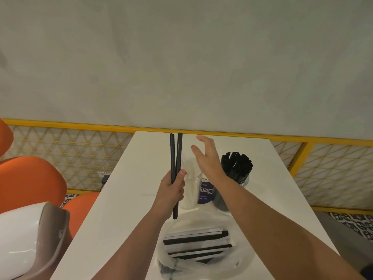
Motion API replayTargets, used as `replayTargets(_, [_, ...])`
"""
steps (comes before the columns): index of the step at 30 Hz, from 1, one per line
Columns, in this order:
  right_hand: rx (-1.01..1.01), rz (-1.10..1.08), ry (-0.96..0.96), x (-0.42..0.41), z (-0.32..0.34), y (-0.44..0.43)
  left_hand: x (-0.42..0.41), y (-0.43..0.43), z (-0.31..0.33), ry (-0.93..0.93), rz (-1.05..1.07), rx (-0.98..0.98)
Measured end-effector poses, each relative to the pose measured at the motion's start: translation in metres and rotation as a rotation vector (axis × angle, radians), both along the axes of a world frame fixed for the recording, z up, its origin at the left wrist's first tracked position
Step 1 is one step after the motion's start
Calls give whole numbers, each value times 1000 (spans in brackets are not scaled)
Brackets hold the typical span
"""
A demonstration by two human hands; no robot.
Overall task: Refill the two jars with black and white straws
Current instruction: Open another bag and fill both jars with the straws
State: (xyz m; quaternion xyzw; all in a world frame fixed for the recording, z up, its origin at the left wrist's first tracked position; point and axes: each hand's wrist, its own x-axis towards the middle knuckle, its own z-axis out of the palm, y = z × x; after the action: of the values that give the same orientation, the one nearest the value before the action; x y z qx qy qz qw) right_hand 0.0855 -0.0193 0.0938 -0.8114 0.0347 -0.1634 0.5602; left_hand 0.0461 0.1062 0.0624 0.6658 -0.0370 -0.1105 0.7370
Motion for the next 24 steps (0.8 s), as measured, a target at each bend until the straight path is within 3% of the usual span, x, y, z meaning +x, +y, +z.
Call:
replayTargets(2, [147, 55, -12, -8, 16, 2, -2, -4, 2, -3, -49, -3])
replayTargets(6, [497, 345, 159, -21, 37, -3, -4, -18, 8, -12, -227, 1])
replayTargets(8, [562, 400, 184, -28, 42, -12, -5, -27, 11, -29, -285, 19])
replayTargets(11, [471, 356, 163, -35, 45, -29, -5, -39, 12, -70, -308, 100])
replayTargets(17, [198, 36, 4, -35, 53, -69, -1, -64, 10, -135, -234, 238])
replayTargets(24, [204, -142, -213, -30, 51, -100, -3, -71, 4, -151, -221, 295])
